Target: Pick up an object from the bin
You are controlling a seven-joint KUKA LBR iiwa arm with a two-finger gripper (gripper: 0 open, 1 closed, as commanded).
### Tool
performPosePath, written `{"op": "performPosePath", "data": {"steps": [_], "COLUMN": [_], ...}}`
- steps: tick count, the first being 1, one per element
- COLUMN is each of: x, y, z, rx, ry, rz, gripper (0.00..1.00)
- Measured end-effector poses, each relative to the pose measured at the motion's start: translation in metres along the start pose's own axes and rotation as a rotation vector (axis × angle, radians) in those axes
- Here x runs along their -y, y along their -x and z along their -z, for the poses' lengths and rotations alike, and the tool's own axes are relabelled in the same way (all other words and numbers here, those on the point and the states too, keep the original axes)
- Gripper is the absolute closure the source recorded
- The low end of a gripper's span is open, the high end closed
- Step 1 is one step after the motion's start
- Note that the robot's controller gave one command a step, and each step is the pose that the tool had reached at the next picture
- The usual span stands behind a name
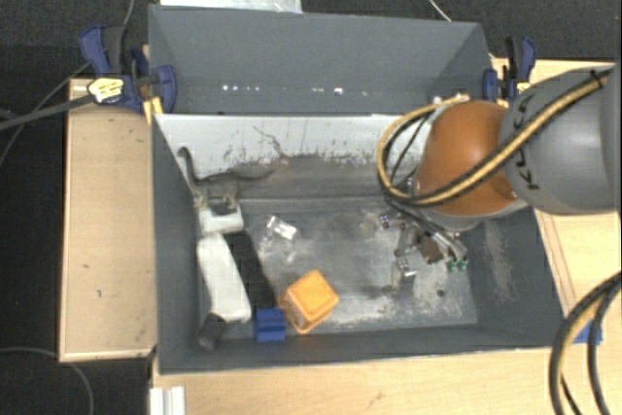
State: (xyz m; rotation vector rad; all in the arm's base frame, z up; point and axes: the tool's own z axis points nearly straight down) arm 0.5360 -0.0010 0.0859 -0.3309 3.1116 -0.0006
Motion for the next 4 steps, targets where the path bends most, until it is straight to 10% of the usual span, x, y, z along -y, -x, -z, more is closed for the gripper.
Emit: {"op": "performPosePath", "data": {"steps": [1, 4], "x": [-0.045, -0.121], "y": [-0.020, -0.010], "z": [-0.016, -0.010], "rx": [0.001, 0.007], "ry": [0.004, 0.001], "rz": [-0.032, 0.021], "gripper": [0.00, 0.00]}}
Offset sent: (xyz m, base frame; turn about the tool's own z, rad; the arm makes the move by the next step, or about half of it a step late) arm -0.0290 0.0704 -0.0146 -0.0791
